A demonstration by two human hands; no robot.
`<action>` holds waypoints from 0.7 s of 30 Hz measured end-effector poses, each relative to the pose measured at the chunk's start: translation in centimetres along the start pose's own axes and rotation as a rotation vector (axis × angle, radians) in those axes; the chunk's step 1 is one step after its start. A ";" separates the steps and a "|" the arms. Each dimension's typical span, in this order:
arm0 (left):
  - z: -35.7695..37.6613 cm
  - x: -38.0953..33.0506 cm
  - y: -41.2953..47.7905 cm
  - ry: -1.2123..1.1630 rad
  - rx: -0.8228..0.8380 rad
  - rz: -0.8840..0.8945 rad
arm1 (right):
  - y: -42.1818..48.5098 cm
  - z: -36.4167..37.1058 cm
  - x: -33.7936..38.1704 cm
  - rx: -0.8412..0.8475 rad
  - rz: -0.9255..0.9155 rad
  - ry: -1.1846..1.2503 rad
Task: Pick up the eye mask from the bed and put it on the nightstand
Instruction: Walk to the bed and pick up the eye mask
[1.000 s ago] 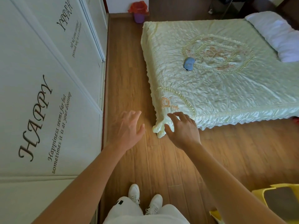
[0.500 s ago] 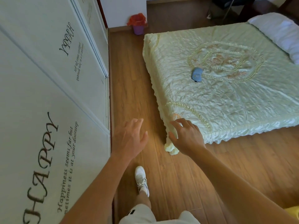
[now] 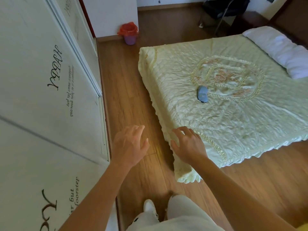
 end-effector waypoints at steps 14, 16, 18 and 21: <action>-2.7 0.5 21.3 0.071 0.065 0.109 | 18.2 -3.2 -4.0 -0.007 0.093 0.117; -3.5 -0.8 25.7 0.101 0.090 0.128 | 21.1 -3.9 -6.2 0.005 0.126 0.134; -4.2 -2.6 30.0 0.114 0.104 0.159 | 23.9 -5.0 -8.5 0.007 0.160 0.165; -4.6 -5.4 35.6 0.146 0.122 0.217 | 28.0 -6.6 -11.8 0.003 0.202 0.210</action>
Point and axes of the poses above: each hand's wrist, its own y-axis towards the middle knuckle, its own z-axis out of the palm, x = y × z, the point moved 8 cm from there along y, towards the middle knuckle, and after that the axes turned 12 degrees about x, right-handed, at the moved point
